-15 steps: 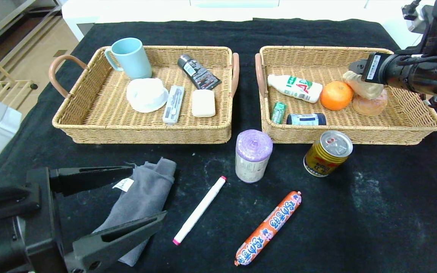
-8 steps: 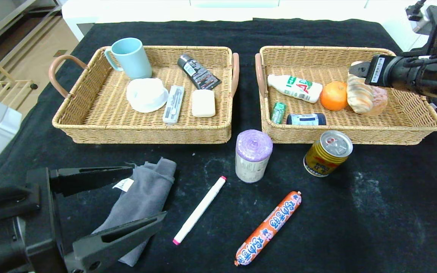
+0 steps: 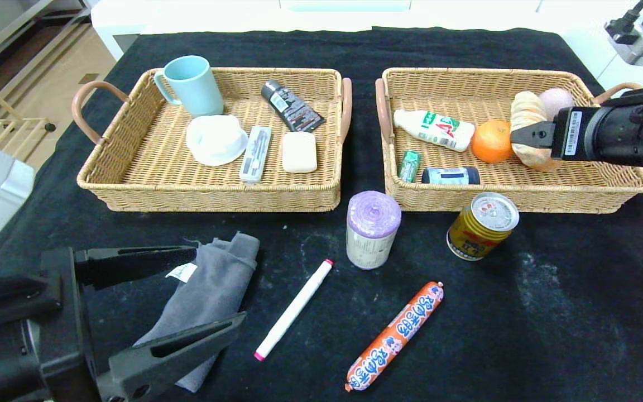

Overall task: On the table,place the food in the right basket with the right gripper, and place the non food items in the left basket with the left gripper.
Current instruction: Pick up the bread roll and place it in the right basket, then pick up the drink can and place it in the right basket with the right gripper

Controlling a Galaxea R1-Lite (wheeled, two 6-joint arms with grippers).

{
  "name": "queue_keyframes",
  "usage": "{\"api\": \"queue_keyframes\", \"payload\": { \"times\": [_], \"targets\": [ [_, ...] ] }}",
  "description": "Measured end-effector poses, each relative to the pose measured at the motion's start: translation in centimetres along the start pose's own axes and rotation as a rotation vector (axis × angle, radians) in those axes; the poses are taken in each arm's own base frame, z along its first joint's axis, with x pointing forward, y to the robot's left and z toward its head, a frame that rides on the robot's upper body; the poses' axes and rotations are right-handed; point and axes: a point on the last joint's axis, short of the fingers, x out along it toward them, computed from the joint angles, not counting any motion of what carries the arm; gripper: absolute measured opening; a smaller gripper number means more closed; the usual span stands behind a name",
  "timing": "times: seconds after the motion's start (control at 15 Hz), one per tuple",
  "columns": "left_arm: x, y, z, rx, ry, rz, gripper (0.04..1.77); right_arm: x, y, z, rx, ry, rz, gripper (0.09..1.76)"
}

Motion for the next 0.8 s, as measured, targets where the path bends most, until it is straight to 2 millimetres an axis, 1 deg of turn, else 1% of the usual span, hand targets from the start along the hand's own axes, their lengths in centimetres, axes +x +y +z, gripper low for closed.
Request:
{"api": "queue_keyframes", "payload": {
  "times": [0.2, 0.4, 0.6, 0.8],
  "targets": [
    [0.1, 0.0, 0.0, -0.001, 0.002, -0.001, 1.72, -2.3, 1.6, -1.4, -0.044, 0.089, 0.036, 1.69],
    [0.1, 0.0, -0.1, -0.001, 0.005, 0.0, 1.72, -3.6, 2.6, -2.2, -0.013, 0.145, 0.077, 1.69],
    [0.2, 0.0, -0.1, -0.002, 0.01, -0.001, 1.72, -3.9, 3.4, -3.0, -0.001, 0.203, 0.097, 1.7],
    [0.3, 0.0, -0.2, -0.003, 0.013, -0.002, 1.72, -3.3, 4.2, -3.6, -0.007, 0.232, 0.101, 1.7]
  ]
}}
